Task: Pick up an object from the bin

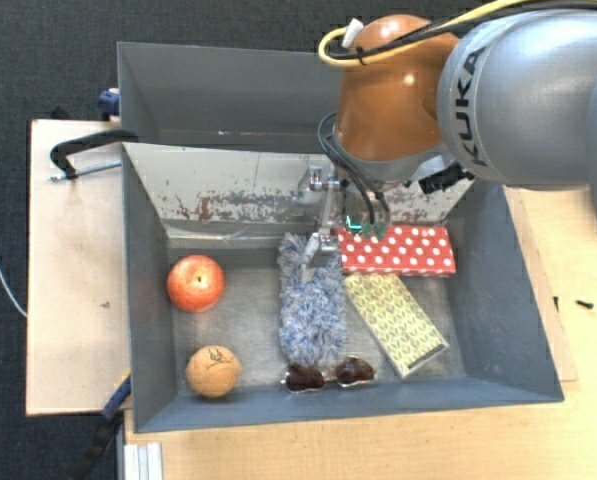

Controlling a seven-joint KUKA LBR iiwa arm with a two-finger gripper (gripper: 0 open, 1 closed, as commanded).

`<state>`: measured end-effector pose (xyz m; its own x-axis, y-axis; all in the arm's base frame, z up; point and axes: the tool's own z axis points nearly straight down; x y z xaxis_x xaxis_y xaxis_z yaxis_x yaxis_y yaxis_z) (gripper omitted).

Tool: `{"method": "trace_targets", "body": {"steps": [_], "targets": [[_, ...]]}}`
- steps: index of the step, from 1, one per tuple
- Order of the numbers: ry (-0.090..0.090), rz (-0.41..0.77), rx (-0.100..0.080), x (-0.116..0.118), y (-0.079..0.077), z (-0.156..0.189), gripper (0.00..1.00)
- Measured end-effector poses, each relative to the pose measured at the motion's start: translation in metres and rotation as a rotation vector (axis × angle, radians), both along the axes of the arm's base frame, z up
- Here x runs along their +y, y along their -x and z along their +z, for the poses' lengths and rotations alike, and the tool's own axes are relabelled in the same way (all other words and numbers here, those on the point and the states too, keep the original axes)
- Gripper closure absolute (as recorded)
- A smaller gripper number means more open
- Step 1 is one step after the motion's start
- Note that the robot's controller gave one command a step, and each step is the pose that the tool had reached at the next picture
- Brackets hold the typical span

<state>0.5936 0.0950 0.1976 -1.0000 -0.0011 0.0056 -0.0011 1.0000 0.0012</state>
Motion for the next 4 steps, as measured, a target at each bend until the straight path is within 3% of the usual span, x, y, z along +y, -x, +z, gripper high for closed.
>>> {"method": "trace_targets", "body": {"steps": [1,2,3,4], "targets": [[-0.001,-0.001,-0.008,0.000,-0.002,0.004,0.00],[-0.001,0.046,-0.015,-0.002,0.014,-0.039,0.00],[-0.001,0.228,-0.001,-0.014,0.042,-0.072,0.00],[0.001,0.547,0.000,-0.018,0.067,-0.123,1.00]]}}
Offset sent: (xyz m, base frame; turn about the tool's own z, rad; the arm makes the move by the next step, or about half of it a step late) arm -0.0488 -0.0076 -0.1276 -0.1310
